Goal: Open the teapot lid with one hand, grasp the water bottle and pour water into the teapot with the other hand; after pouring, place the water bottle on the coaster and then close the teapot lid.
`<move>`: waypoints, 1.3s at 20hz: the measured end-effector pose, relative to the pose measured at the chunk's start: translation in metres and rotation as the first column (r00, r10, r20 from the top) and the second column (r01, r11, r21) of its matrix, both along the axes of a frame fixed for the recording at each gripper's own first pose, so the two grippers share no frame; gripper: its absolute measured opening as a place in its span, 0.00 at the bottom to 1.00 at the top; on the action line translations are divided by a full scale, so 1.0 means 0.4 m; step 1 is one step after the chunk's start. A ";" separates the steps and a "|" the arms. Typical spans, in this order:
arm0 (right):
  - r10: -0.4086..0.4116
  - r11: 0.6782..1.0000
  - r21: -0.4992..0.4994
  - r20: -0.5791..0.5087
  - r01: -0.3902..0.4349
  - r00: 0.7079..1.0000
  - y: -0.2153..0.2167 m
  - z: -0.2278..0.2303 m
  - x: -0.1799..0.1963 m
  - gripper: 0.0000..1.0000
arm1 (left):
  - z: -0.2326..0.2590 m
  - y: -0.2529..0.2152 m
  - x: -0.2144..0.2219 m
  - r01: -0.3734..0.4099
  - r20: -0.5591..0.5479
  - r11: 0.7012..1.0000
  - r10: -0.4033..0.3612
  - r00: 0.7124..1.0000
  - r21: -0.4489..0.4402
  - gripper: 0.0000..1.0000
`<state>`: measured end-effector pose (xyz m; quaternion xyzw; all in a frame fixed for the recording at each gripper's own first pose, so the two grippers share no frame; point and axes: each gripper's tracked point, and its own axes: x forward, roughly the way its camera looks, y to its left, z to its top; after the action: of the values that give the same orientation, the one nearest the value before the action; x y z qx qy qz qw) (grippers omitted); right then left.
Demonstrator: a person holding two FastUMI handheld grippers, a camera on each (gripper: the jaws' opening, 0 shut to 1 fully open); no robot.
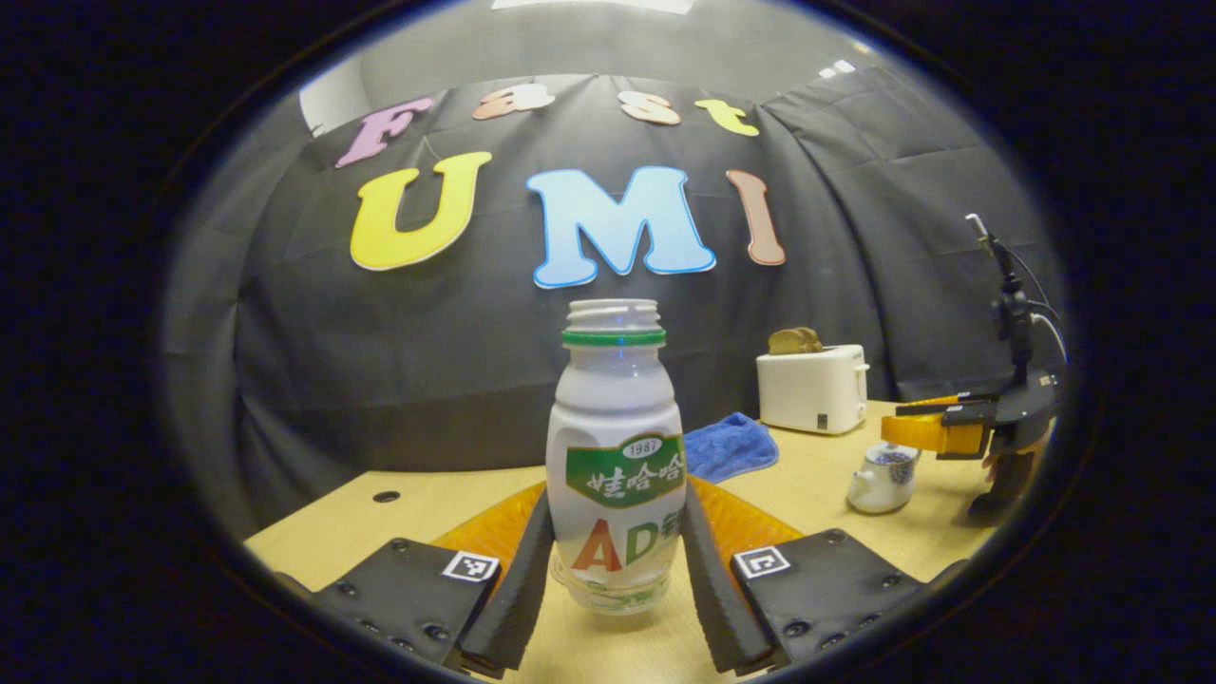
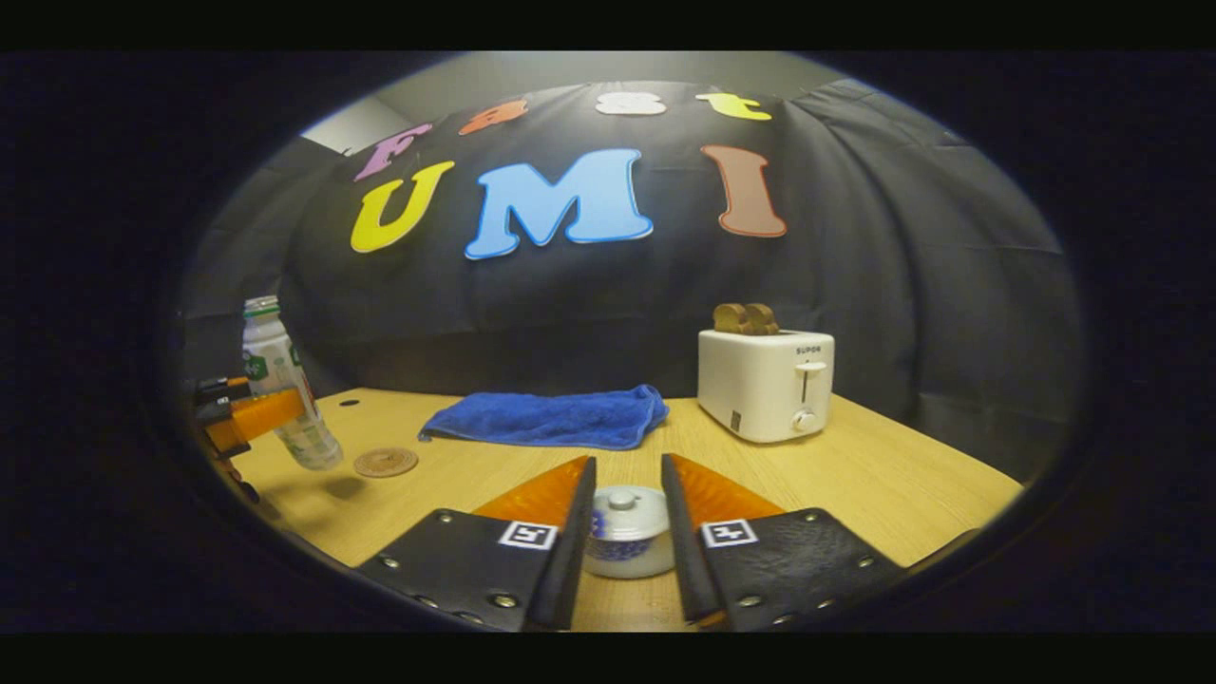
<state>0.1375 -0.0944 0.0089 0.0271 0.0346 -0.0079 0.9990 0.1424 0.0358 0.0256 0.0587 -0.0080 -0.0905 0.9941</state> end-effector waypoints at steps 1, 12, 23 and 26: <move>-0.010 1.000 0.012 0.032 0.009 0.999 -0.003 0.019 -0.011 0.58 | -0.005 0.001 0.004 0.000 -0.008 1.000 0.000 1.000 -0.011 0.75; 0.037 0.998 -0.056 0.125 -0.030 0.991 0.057 0.086 -0.047 0.69 | -0.039 0.062 0.199 -0.065 -0.106 0.993 0.054 0.993 -0.101 0.75; 0.050 0.999 -0.023 0.124 -0.048 0.991 0.062 0.084 -0.046 0.69 | -0.120 0.062 0.273 -0.088 -0.147 0.995 0.081 0.986 -0.046 0.75; 0.052 0.999 -0.020 0.119 -0.050 0.992 0.064 0.079 -0.044 0.69 | -0.124 0.057 0.270 -0.084 -0.152 0.995 0.076 0.985 -0.052 0.75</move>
<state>0.1201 -0.0688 0.0407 0.0179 -0.0244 0.0191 0.9994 0.2503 0.0586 -0.0241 0.0227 0.0664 -0.0543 0.9961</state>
